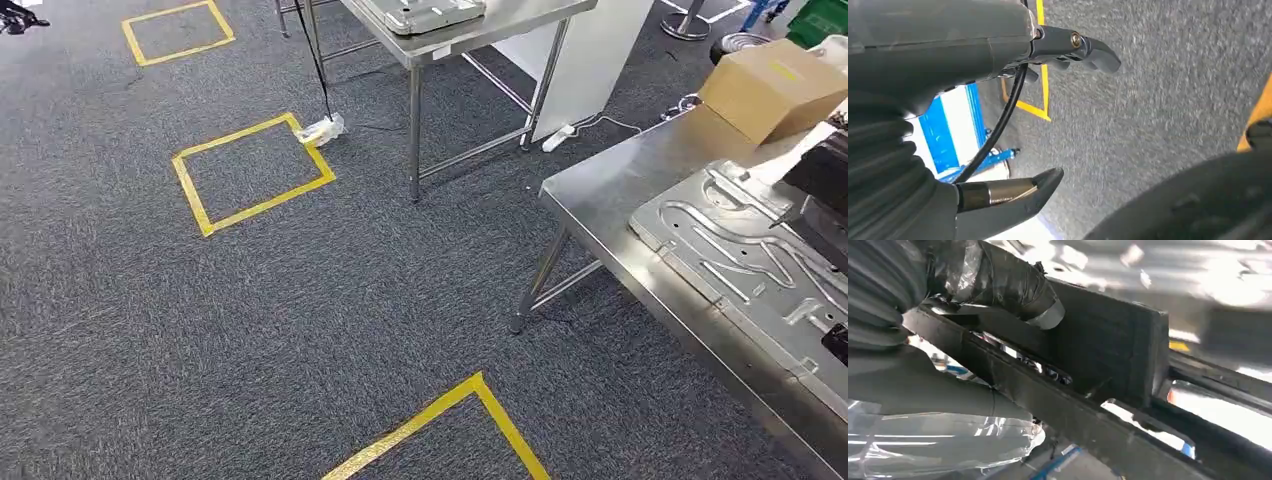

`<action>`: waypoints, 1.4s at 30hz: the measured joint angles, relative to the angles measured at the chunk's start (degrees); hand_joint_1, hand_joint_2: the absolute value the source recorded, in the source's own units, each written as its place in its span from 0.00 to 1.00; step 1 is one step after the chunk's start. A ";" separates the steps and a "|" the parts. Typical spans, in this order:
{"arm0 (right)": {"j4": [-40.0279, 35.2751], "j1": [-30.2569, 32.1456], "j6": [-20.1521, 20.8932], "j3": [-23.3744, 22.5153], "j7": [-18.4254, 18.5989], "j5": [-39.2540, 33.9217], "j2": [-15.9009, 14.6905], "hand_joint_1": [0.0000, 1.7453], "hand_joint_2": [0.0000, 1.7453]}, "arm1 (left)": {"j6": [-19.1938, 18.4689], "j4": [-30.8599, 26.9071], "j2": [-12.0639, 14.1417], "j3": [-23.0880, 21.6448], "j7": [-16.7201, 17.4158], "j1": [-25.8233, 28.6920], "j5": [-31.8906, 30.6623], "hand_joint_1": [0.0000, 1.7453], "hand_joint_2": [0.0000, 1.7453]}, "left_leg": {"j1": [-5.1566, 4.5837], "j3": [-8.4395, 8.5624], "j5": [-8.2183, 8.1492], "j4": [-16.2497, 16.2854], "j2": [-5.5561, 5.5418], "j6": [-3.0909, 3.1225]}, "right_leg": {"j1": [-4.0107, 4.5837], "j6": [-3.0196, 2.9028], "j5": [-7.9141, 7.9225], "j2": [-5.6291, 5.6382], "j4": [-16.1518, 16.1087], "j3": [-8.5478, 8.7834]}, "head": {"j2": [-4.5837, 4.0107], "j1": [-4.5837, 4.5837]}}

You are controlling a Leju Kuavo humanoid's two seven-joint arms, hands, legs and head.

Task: Take the parts from the cabinet and place them on the table.

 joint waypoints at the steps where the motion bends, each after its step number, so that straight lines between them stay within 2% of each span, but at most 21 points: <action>1: 2.27 -1.03 -0.26 0.58 0.07 0.54 0.02 1.00 1.00 | -0.26 0.00 0.00 0.33 -0.04 -0.02 0.02 0.00 1.00 | -0.02 -0.01 -0.31 0.46 0.19 -0.36 | -0.15 0.07 1.15 -0.78 -5.35 2.54 | 0.00 -0.02; 2: 4.94 -2.44 -0.33 1.43 0.17 1.02 0.39 1.00 1.00 | -0.37 0.00 0.07 0.68 -0.07 -0.06 0.04 0.00 1.00 | -0.47 -0.17 -0.54 0.63 0.32 -0.77 | 0.54 -0.30 0.62 -0.91 -4.97 2.62 | 0.00 0.00; 3: 6.62 -3.16 -0.33 1.83 0.31 1.16 0.33 1.00 1.00 | -0.59 0.00 0.07 0.92 -0.09 -0.11 0.07 0.00 1.00 | -0.41 -0.15 -0.67 0.76 0.32 -1.05 | 0.66 -1.20 0.58 -0.46 -5.04 2.60 | 0.00 -0.13; 6: 10.23 -4.73 -0.48 3.04 0.33 1.44 0.39 1.00 1.00 | -0.70 0.00 0.04 1.58 -0.11 -0.38 0.09 0.00 1.00 | -0.50 0.02 -0.95 0.87 0.58 -1.66 | 0.65 -2.27 0.38 -0.29 -4.86 2.48 | 0.00 -0.13; 7: 11.54 -5.26 -0.48 3.39 0.39 1.57 0.39 1.00 1.00 | -0.79 0.00 0.04 1.75 -0.11 -0.38 0.09 0.00 1.00 | -0.25 -0.27 -1.65 1.79 -0.35 -2.11 | 0.39 -2.72 0.47 -0.22 -5.09 2.65 | 0.00 -0.17; 8: 12.56 -6.05 -0.46 3.58 0.39 1.66 0.42 1.00 1.00 | -0.83 0.00 0.04 1.88 -0.22 -0.35 0.09 0.00 1.00 | -0.22 -1.21 -3.15 3.99 -1.28 -2.13 | 0.44 -3.18 0.42 -0.14 -5.09 2.70 | 0.00 -0.13; 9: 14.05 -6.94 -0.59 4.04 0.39 1.77 0.53 1.00 1.00 | -0.92 0.00 0.04 2.08 -0.26 -0.28 0.20 0.00 1.00 | -0.18 -3.17 -5.30 7.96 -1.71 -2.10 | 0.55 -3.57 0.42 -0.11 -5.07 2.68 | 0.00 -0.20; 11: 17.58 -8.49 -1.07 5.02 0.28 1.79 1.22 1.00 1.00 | -1.46 0.00 0.02 2.61 -0.24 -0.20 0.57 0.00 1.00 | -0.17 -8.29 -9.01 17.86 -1.99 -2.06 | 1.00 -3.84 0.32 0.23 -5.05 2.71 | 0.00 -0.20; 12: 18.97 -9.03 -1.44 5.38 0.28 1.79 1.60 1.00 1.00 | -1.64 0.00 0.02 2.89 -0.24 -0.17 0.70 0.00 1.00 | -0.18 -9.68 -9.00 20.02 -2.00 -1.93 | 1.28 -3.93 0.26 0.41 -5.03 2.79 | 0.00 -0.17; 13: 20.17 -9.61 -1.68 5.64 0.28 1.79 1.88 1.00 1.00 | -1.71 0.00 0.02 3.13 -0.24 -0.05 0.79 0.00 1.00 | -0.19 -9.56 -7.63 19.17 -2.00 -1.67 | 1.49 -4.04 0.19 0.60 -5.03 2.95 | 0.00 -0.18; 14: 21.24 -10.23 -1.86 5.75 0.26 1.79 2.12 1.00 1.00 | -1.71 0.00 0.02 3.26 -0.24 0.01 0.83 0.00 1.00 | -0.25 -8.27 -5.28 15.93 -2.03 -1.34 | 1.69 -4.10 0.13 0.78 -5.02 3.14 | 0.00 -0.18; 16: 22.99 -11.16 -2.03 6.07 0.26 1.79 2.43 1.00 1.00 | -1.68 0.00 0.04 3.54 -0.22 -0.01 0.83 0.00 1.00 | -0.45 -3.30 0.24 5.07 -2.51 -0.37 | 1.92 -4.06 -0.07 1.04 -5.02 3.61 | 0.00 -0.17; 17: 23.71 -11.47 -2.05 6.23 0.26 1.79 2.58 1.00 1.00 | -1.68 0.00 0.09 3.68 -0.22 0.00 0.83 0.00 1.00 | -0.73 -2.01 0.10 2.17 -3.11 -0.14 | 2.16 -3.85 -0.21 1.05 -4.97 3.61 | 0.00 -0.13; 18: 24.42 -11.72 -2.10 6.40 0.26 1.79 2.62 1.00 1.00 | -1.68 0.00 0.09 3.74 -0.22 -0.04 0.83 0.00 1.00 | -0.72 -1.82 0.44 1.71 -2.75 -0.45 | 2.29 -3.66 -0.28 1.13 -4.91 3.55 | 0.00 -0.11; 20: 25.22 -12.03 -2.16 6.49 0.33 1.79 2.62 1.00 1.00 | -1.68 0.00 0.00 3.96 -0.22 -0.03 0.83 0.00 1.00 | -0.58 -1.73 0.67 1.47 -2.66 -1.36 | 2.39 -4.06 -0.36 1.06 -4.78 3.52 | 0.00 -0.11; 24: 26.55 -12.68 -2.12 6.55 0.35 1.81 2.62 1.00 1.00 | -1.66 0.00 0.09 4.24 -0.20 0.02 0.87 0.00 1.00 | -0.69 -1.78 0.64 1.53 -2.68 -0.93 | 2.31 -3.52 -0.16 1.04 -5.27 3.76 | 0.00 -0.09; 25: 26.90 -12.87 -1.88 6.58 0.35 1.72 2.62 0.00 0.00 | -1.66 0.00 0.09 4.31 -0.20 -0.04 0.87 0.00 1.00 | -0.69 -1.78 0.63 1.53 -2.68 -0.90 | 2.31 -3.50 -0.15 1.05 -5.34 3.79 | 0.00 -0.07; 29: 29.30 -13.21 -2.27 6.71 -0.65 1.42 2.93 0.00 0.00 | -2.30 0.00 0.02 4.51 -0.15 -0.03 0.44 0.00 1.00 | -0.72 -1.81 0.60 1.53 -2.67 -0.70 | 2.29 -3.27 -0.02 1.06 -5.52 3.84 | 0.00 -0.09; 30: 29.71 -13.31 -2.94 6.77 -0.96 1.46 3.14 0.00 0.00 | -2.40 0.00 0.02 4.51 0.02 -0.05 0.35 0.00 0.00 | -0.73 -1.81 0.60 1.54 -2.66 -0.63 | 2.29 -3.26 -0.02 1.07 -5.53 3.85 | 0.00 -0.09; 36: 28.47 -13.04 -7.50 7.23 -3.30 1.64 4.50 0.00 0.00 | -2.60 0.00 0.02 5.49 1.73 -0.04 0.74 0.00 0.00 | -0.71 -1.77 0.58 1.54 -2.51 -0.57 | 2.33 -3.18 0.04 1.22 -5.55 3.86 | 0.00 -0.09; 42: 12.86 -7.81 -7.65 8.83 -2.06 1.09 6.71 0.00 0.00 | -2.27 0.00 0.02 6.34 2.51 -0.07 -0.02 0.00 0.00 | -0.72 -1.79 0.64 1.54 -2.50 -0.53 | 2.32 -3.18 0.04 1.18 -5.46 3.74 | 0.00 -0.09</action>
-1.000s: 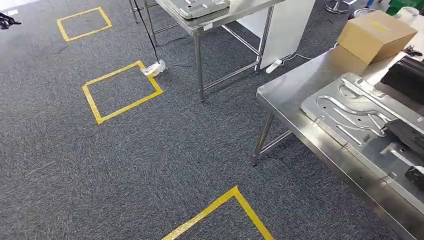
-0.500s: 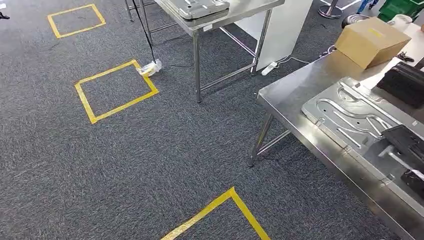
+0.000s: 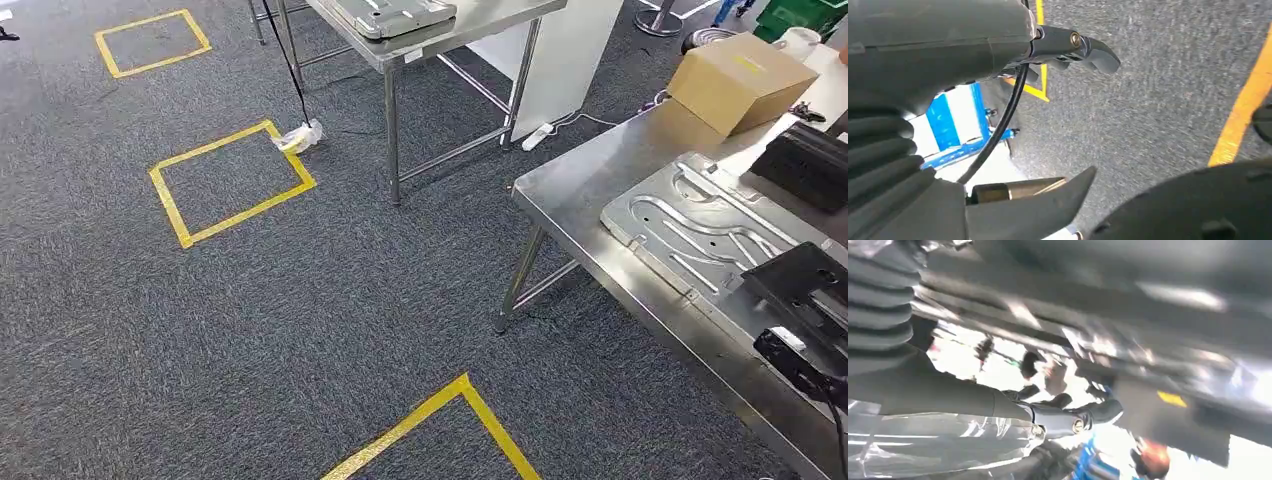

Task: Take the parts from the cabinet and place them on the table.

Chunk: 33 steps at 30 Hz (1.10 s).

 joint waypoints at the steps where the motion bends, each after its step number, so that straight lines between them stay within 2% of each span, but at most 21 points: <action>1: -2.70 0.81 -0.04 0.15 0.60 0.38 0.11 0.00 0.00 | 0.09 0.00 0.00 0.09 0.11 0.00 -0.18 0.00 0.00 | 0.00 -0.01 0.00 0.00 -0.01 0.00 | 0.01 0.00 -0.01 -0.01 0.02 0.00 | 0.00 0.00; 4: -10.91 2.87 0.02 0.79 1.89 1.29 0.57 0.00 0.00 | 0.57 0.00 -0.02 0.37 0.33 0.03 -0.39 0.00 0.00 | 0.02 0.00 0.01 -0.01 -0.01 -0.01 | 0.03 -0.02 -0.02 -0.01 0.07 -0.04 | 0.00 -0.02; 14: -31.76 10.47 -2.60 3.13 1.51 3.43 2.06 0.00 0.00 | 0.74 0.00 -0.15 1.18 0.77 0.00 -1.47 0.00 0.00 | 0.07 -0.02 -0.04 -0.04 -0.01 -0.07 | 0.07 -0.04 -0.11 0.00 0.08 -0.06 | 0.00 0.00; 22: -37.31 12.18 -2.82 4.26 1.53 3.72 2.08 0.00 0.00 | 0.74 0.00 -0.17 1.49 0.79 0.01 -1.47 0.00 0.00 | 0.06 -0.02 -0.04 -0.04 0.00 -0.07 | 0.06 -0.04 -0.11 0.00 0.07 -0.05 | 0.00 0.00; 25: -40.05 13.36 -4.48 5.14 0.02 4.24 2.23 0.00 0.00 | 1.01 0.00 -0.20 1.51 0.94 0.02 -1.84 0.00 0.00 | 0.06 -0.02 -0.04 -0.04 -0.01 -0.07 | 0.06 -0.04 -0.10 0.00 0.07 -0.05 | 0.00 0.00; 26: -41.47 13.85 -5.10 5.88 -0.48 4.77 2.45 0.00 0.00 | 1.09 0.00 -0.17 1.53 1.03 0.00 -2.12 0.00 0.00 | -0.36 -0.15 -0.28 0.38 0.05 0.37 | -0.41 0.30 0.09 0.07 -0.26 0.03 | 0.00 -0.06; 28: -45.18 15.11 -6.18 8.05 -0.93 7.01 2.71 0.00 0.00 | 1.40 0.00 -0.20 1.62 1.29 -0.02 -2.34 0.00 0.00 | -0.30 -0.33 -0.22 0.01 -0.02 0.68 | -0.33 0.51 0.12 -0.05 -0.43 0.14 | 0.00 -0.02; 29: -47.13 15.56 -6.71 9.34 -0.94 8.31 2.73 0.00 0.00 | 1.53 0.00 -0.24 1.66 1.36 -0.03 -2.45 0.00 0.00 | 0.12 0.18 0.15 -1.04 -0.02 0.97 | 0.02 0.71 0.08 -0.06 -0.55 0.34 | 0.00 -0.02; 30: -49.43 16.26 -7.45 11.07 -0.55 10.20 2.84 0.00 0.00 | 1.64 0.00 -0.53 1.77 1.47 -0.06 -2.69 0.00 0.00 | 0.39 1.10 0.87 -2.07 0.08 0.90 | -0.23 0.65 -0.50 -0.30 0.14 0.32 | 0.00 -0.07; 31: -51.07 16.67 -8.35 12.56 -0.11 11.58 2.89 0.00 0.00 | 1.79 0.00 -0.52 1.90 1.55 -0.11 -2.89 0.00 0.00 | 0.64 1.38 1.17 -2.63 0.04 1.30 | -0.19 0.66 -2.34 -0.45 2.22 -0.62 | 0.00 0.18; 33: -53.88 17.19 -9.20 16.12 0.92 13.62 2.91 0.00 0.00 | 2.01 0.00 -0.52 2.08 1.64 -0.12 -3.50 0.00 0.00 | 0.76 1.28 1.27 -2.73 -0.13 1.35 | -0.62 1.21 -7.00 -0.45 10.68 -4.43 | 0.00 0.20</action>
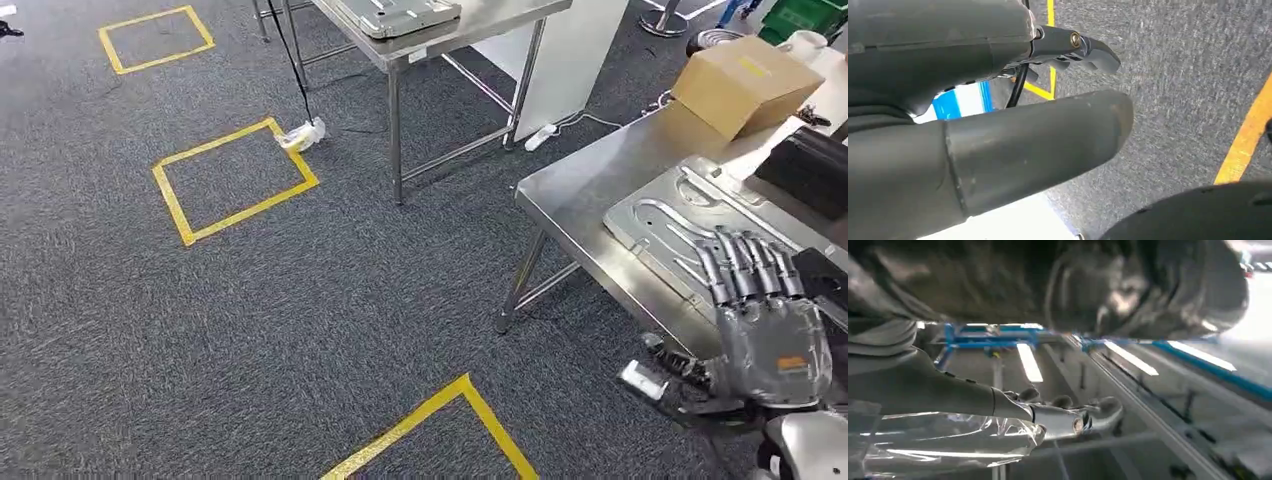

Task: Take the parts from the cabinet and place them on the table.

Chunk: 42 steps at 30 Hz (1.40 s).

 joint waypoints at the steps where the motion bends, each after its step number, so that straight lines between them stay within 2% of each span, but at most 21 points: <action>1: -1.26 0.41 -0.28 2.23 0.19 0.69 0.00 0.00 0.00 | 0.22 0.00 -0.02 0.00 0.00 0.02 -0.19 0.00 0.00 | 0.02 -0.07 -0.02 0.03 -0.20 -0.04 | -0.30 0.24 -1.49 -0.03 3.89 -1.84 | 0.00 -0.04; 3: -2.93 1.23 -0.39 5.77 0.68 1.27 0.02 0.00 0.00 | 0.83 0.00 -0.02 0.00 -0.02 0.09 -0.87 0.00 0.00 | 0.23 -0.15 -0.11 0.26 -0.93 -0.53 | -0.90 0.74 -0.28 -0.08 4.65 -2.15 | 0.00 -0.04; 6: -3.62 1.38 -0.30 9.61 1.55 1.68 0.02 0.00 0.00 | 1.64 0.00 -0.15 0.00 -0.48 0.05 -1.70 0.00 0.00 | 0.92 -0.29 -0.87 1.67 -2.23 -1.84 | -1.94 1.63 6.35 0.96 -9.57 5.44 | 0.00 -0.04; 7: -3.56 1.45 -0.30 10.64 1.79 1.68 0.09 0.00 0.00 | 2.03 0.00 -0.11 0.00 -0.63 0.04 -1.70 0.00 0.00 | 0.76 -0.64 -1.10 2.04 -2.56 -2.42 | -1.42 1.69 4.90 2.51 -9.81 5.66 | 0.00 0.00; 8: -3.58 1.86 -0.48 12.06 2.12 1.61 0.13 0.00 0.00 | 2.21 0.00 -0.13 0.02 -0.74 -0.08 -1.68 0.00 0.00 | 0.61 -0.93 -1.26 2.64 -2.92 -2.85 | -1.43 0.55 5.28 1.88 -10.12 5.46 | 0.00 0.04; 12: -3.14 1.92 -1.11 14.75 1.94 -0.93 0.42 0.00 0.00 | 2.82 0.00 -0.20 0.52 -0.63 0.06 -1.00 0.00 0.00 | 1.13 -1.27 -1.35 2.67 -3.43 -4.09 | -1.07 -1.49 5.45 0.36 -10.01 5.40 | 0.00 0.02; 14: -2.38 2.19 -1.48 15.62 1.40 -3.06 1.16 0.00 0.00 | 3.10 0.00 -0.30 1.07 -0.37 -0.10 -0.22 0.00 0.00 | 1.11 -3.59 -5.08 8.08 -0.94 -4.15 | -0.76 -2.38 5.38 -0.52 -10.01 5.39 | 0.00 -0.02; 16: -0.36 3.12 -2.78 15.97 0.81 -5.19 2.78 0.00 0.00 | 3.78 0.00 -0.35 2.03 -0.22 -0.17 0.92 0.00 0.00 | 1.11 -8.06 -9.69 17.65 -0.53 -4.26 | -0.26 -2.65 5.29 -1.77 -9.99 5.33 | 0.00 0.00; 18: 2.64 4.01 -4.79 15.97 0.79 -7.95 4.84 0.00 0.00 | 4.31 0.00 -0.42 3.08 0.00 -0.03 1.93 0.00 0.00 | 1.08 -9.49 -9.88 20.78 -0.44 -4.02 | 0.15 -2.85 5.15 -2.89 -9.98 5.41 | 0.00 0.00; 21: 9.15 4.63 -7.17 15.82 1.05 -13.56 8.11 0.00 0.00 | 4.96 0.00 -0.52 4.99 0.24 0.12 3.32 0.00 0.00 | 0.52 -2.95 -3.12 8.30 0.83 -2.77 | 0.52 -2.93 4.87 -4.46 -9.98 5.80 | 0.00 0.00; 22: 11.27 4.38 -7.89 15.51 0.48 -15.31 8.88 0.00 0.00 | 4.98 0.00 -0.52 5.38 0.26 0.07 3.74 0.00 0.00 | -0.04 -0.63 -2.36 3.37 3.68 -2.12 | 0.56 -2.79 4.78 -4.82 -9.99 5.96 | 0.00 0.00; 23: 15.95 4.09 -9.31 14.48 -1.18 -18.98 10.43 0.00 0.00 | 5.07 0.00 -0.52 6.14 0.31 -0.04 4.29 0.00 0.00 | -0.37 -0.57 -3.01 3.30 4.60 -1.99 | 0.80 -2.59 4.82 -5.33 -10.32 6.05 | 0.00 0.09; 27: 39.95 -0.92 -10.84 7.59 -13.00 -33.66 16.18 0.00 0.00 | 5.49 0.00 -1.18 9.16 0.28 -0.05 6.10 0.00 0.00 | -0.21 0.08 -1.64 1.27 2.25 -1.36 | 1.01 -1.08 4.95 -7.18 -11.21 6.92 | 0.00 0.15; 28: 46.70 -2.04 -10.47 4.94 -15.69 -37.66 17.49 0.00 0.00 | 5.62 0.00 -1.49 10.04 0.20 -0.06 6.45 0.00 0.00 | -0.04 0.35 -1.18 0.70 1.68 -1.15 | 0.40 -0.73 4.12 -4.88 -10.38 6.95 | 0.00 0.09; 29: 52.77 -2.63 -10.36 2.21 -18.46 -40.27 18.41 0.00 1.00 | 5.81 0.00 -1.60 10.97 0.13 -0.22 6.73 0.00 0.00 | 0.03 0.33 -0.94 0.56 0.98 -0.74 | 0.22 -0.63 2.16 -2.74 -7.73 5.75 | 0.00 0.17; 31: 62.99 -3.12 -10.32 -1.76 -21.01 -42.12 19.91 0.00 1.00 | 5.94 0.00 -1.70 12.04 0.07 -0.27 6.78 0.00 0.00 | -0.03 0.09 -0.85 0.62 -0.91 -0.59 | 0.16 -0.38 -2.14 -0.84 1.28 1.41 | 0.00 0.26; 33: 70.60 -3.89 -8.14 -3.86 -20.02 -43.77 21.34 0.00 1.00 | 6.21 0.00 -1.73 13.04 0.07 -0.16 7.30 0.00 0.00 | -0.12 0.04 -0.88 0.78 -2.50 -0.61 | 0.16 -0.25 -2.80 -0.45 6.44 -1.75 | 0.00 0.24; 36: 79.40 -4.17 -0.38 -8.56 -15.38 -49.74 23.28 0.00 1.00 | 7.45 0.00 -2.10 14.62 0.07 -0.14 8.51 0.00 0.00 | -0.13 0.32 -1.20 1.14 -4.49 -0.81 | 0.07 -0.55 4.64 0.33 -4.49 2.70 | 0.00 0.24; 37: 81.91 -3.73 2.57 -10.88 -13.02 -52.86 23.76 0.00 1.00 | 7.87 0.00 -2.23 15.21 0.17 -0.13 9.11 0.00 0.00 | -0.07 0.29 -1.39 1.34 -5.17 -0.97 | -0.05 -0.78 6.66 2.23 -9.27 4.78 | 0.00 0.26; 38: 84.23 -3.39 6.95 -13.13 -8.53 -55.72 24.10 0.00 1.00 | 8.02 0.00 -2.56 15.84 0.37 -0.15 9.77 0.00 0.00 | -0.34 0.05 -1.59 1.67 -5.78 -1.29 | -0.12 -0.99 5.60 4.73 -10.59 5.27 | 0.00 0.22; 42: 89.40 -1.74 12.66 -21.00 5.88 -63.05 27.39 0.00 1.00 | 8.98 0.00 -2.97 18.95 0.33 0.06 12.88 0.00 0.00 | 0.07 -0.57 -1.58 1.54 -8.14 -2.81 | 0.09 -1.94 5.86 2.46 -11.22 5.93 | 0.00 0.15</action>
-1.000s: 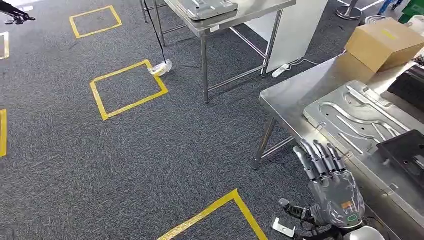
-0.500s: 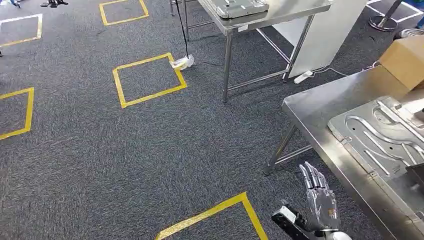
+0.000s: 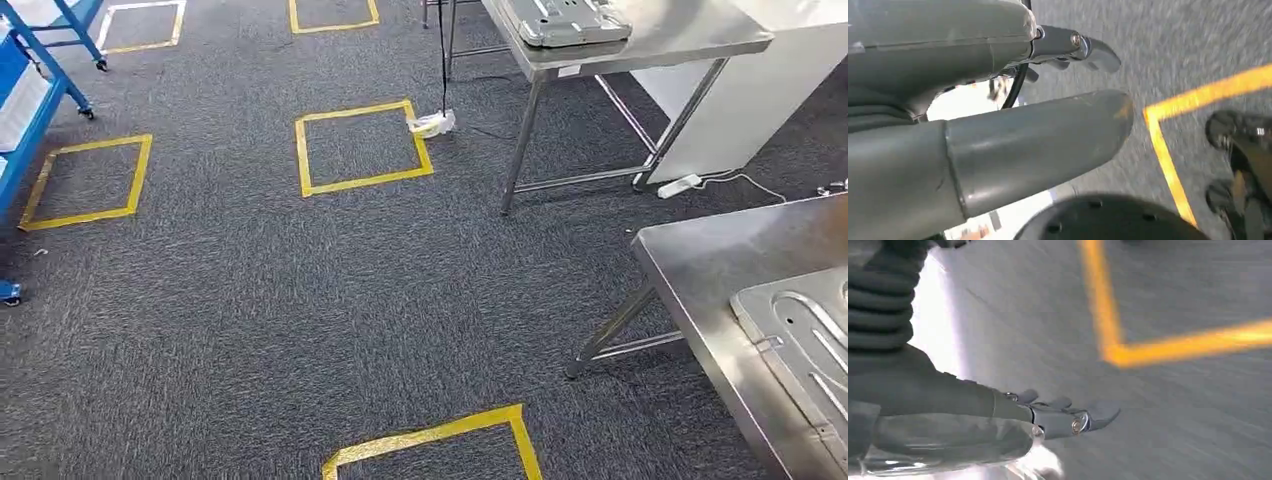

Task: Take the parts from the cabinet and place them on the table.

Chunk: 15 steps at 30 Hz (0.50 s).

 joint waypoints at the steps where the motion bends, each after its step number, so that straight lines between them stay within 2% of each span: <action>1: 0.50 0.12 0.79 -1.84 0.28 -3.04 1.16 0.00 1.00 | 0.20 0.00 -0.02 0.81 -0.04 0.03 0.46 0.00 0.00 | 0.03 -0.05 -0.74 1.07 2.49 -0.03 | -0.23 -0.43 0.25 -0.75 -0.40 0.19 | 0.00 -0.07; 2: 1.02 0.15 1.81 -4.59 -0.13 -6.55 2.26 0.00 1.00 | -0.13 0.00 -0.02 1.61 0.32 -0.12 0.39 0.00 0.00 | -0.16 -1.23 -2.49 3.45 5.49 -0.31 | -0.15 -1.02 0.18 -1.03 -0.58 0.29 | 0.00 -0.24; 3: 1.44 0.15 2.40 -6.84 -0.70 -8.33 3.36 0.00 1.00 | -0.46 0.00 -0.02 1.81 0.76 -0.39 -0.04 0.00 0.00 | -0.04 -3.10 -4.69 7.13 6.67 -0.57 | -0.03 -1.19 0.10 -1.70 -0.58 0.33 | 0.00 -0.33; 4: 1.86 0.14 2.71 -8.83 -1.54 -8.93 4.17 0.00 1.00 | -0.59 0.00 -0.02 1.90 0.96 -0.49 -0.87 0.00 0.00 | 0.12 -5.60 -7.13 12.09 7.28 -0.84 | 0.08 -1.39 -0.04 -2.59 -0.55 0.40 | 0.00 -0.33; 5: 2.27 0.13 3.21 -10.42 -2.76 -9.08 5.11 0.00 1.00 | -0.75 0.00 -0.02 1.88 0.96 -0.56 -2.05 0.00 0.00 | 0.24 -7.84 -8.85 16.57 7.47 -1.09 | 0.14 -1.44 -0.15 -3.57 -0.53 0.42 | 0.00 -0.31; 6: 2.60 0.09 3.63 -11.58 -4.16 -9.06 5.83 0.00 1.00 | -0.70 0.00 -0.02 1.85 1.01 -0.62 -3.02 0.00 0.00 | 0.36 -9.01 -9.08 18.82 7.60 -1.26 | 0.16 -1.38 -0.21 -4.40 -0.50 0.47 | 0.00 -0.33; 7: 2.82 -0.05 4.00 -12.26 -5.06 -8.82 6.38 0.00 1.00 | -0.66 0.00 0.02 1.79 1.01 -0.54 -3.79 0.00 0.00 | 0.47 -8.50 -7.82 17.87 7.77 -1.38 | 0.16 -1.31 -0.29 -5.08 -0.48 0.57 | 0.00 -0.33; 8: 2.99 -0.27 4.17 -12.91 -5.43 -8.66 6.86 0.00 1.00 | -0.64 0.00 0.09 1.77 1.03 -0.48 -4.16 0.00 0.00 | 0.54 -6.48 -5.51 14.14 8.06 -1.43 | 0.14 -1.18 -0.43 -5.77 -0.45 0.70 | 0.00 -0.33; 9: 3.14 -0.45 4.30 -13.48 -5.58 -8.58 7.23 0.00 1.00 | -0.55 0.00 0.22 1.74 1.03 -0.46 -4.38 0.00 0.00 | 0.55 -3.55 -3.01 8.81 8.67 -1.35 | 0.11 -1.00 -0.58 -6.39 -0.42 0.92 | 0.00 -0.35; 10: 3.30 -0.58 4.39 -14.04 -5.71 -8.56 7.62 0.00 1.00 | -0.50 0.00 0.31 1.74 1.07 -0.49 -4.44 0.00 0.00 | 0.55 -0.36 -0.97 3.27 10.12 -1.16 | 0.10 -0.81 -0.78 -7.03 -0.38 1.21 | 0.00 -0.33; 11: 3.36 -0.59 4.41 -14.46 -5.75 -8.56 7.78 0.00 1.00 | -0.48 0.00 0.33 1.72 1.07 -0.68 -4.48 0.00 0.00 | 0.18 1.06 -1.48 0.15 12.44 -0.83 | 0.38 -0.42 -1.05 -7.59 -0.28 1.41 | 0.00 -0.33; 12: 3.52 -0.70 4.41 -14.88 -5.86 -8.56 7.93 0.00 1.00 | -0.48 0.00 0.35 1.66 1.07 -0.77 -4.48 0.00 0.00 | -0.02 1.24 -1.02 0.05 11.35 -0.46 | 0.55 -0.05 -1.26 -8.20 -0.23 1.56 | 0.00 -0.20; 15: 3.76 -1.25 4.41 -15.84 -5.91 -8.04 8.28 0.00 1.00 | -0.38 0.00 0.44 1.55 1.14 -0.44 -4.89 0.00 0.00 | -0.17 0.73 -0.95 0.01 9.71 0.26 | 0.48 0.75 -1.32 -9.47 -0.46 2.07 | 0.00 -0.28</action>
